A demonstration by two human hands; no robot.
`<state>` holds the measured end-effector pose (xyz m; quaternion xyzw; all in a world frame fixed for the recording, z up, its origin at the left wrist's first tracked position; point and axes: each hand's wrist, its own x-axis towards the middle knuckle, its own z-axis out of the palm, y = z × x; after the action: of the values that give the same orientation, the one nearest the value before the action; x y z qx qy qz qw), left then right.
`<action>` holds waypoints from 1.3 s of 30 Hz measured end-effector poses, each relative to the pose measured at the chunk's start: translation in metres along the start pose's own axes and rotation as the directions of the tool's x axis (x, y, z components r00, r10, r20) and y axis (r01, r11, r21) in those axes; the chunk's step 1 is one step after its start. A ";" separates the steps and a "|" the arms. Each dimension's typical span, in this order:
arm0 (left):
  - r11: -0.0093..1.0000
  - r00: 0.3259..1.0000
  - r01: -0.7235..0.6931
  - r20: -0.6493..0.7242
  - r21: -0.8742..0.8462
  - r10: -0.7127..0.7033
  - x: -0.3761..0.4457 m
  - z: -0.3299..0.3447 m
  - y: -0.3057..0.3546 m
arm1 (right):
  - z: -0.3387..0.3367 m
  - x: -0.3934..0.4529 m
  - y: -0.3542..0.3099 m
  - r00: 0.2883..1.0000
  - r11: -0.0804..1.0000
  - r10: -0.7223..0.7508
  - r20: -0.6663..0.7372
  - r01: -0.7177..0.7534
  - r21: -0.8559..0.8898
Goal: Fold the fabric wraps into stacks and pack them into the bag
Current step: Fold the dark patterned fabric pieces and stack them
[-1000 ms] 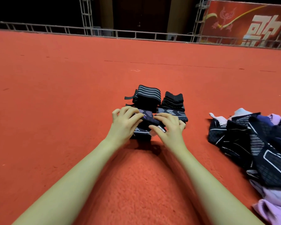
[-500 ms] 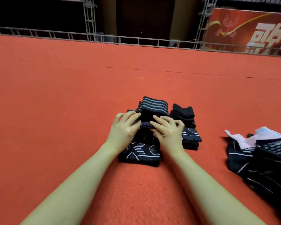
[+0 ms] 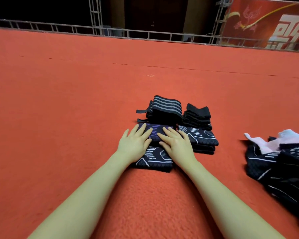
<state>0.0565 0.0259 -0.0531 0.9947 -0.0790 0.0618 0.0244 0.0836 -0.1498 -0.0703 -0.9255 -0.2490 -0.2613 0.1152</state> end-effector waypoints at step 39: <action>0.879 0.911 -0.408 -0.175 -0.246 0.374 -0.034 -0.063 0.297 | -0.173 -0.187 0.123 0.796 0.757 0.326 -0.509 -0.543 -0.364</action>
<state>-0.0320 -0.2578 0.0167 0.9392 -0.2844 0.1144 0.1550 -0.0645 -0.3893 -0.0367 -0.8778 0.0840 -0.4713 -0.0153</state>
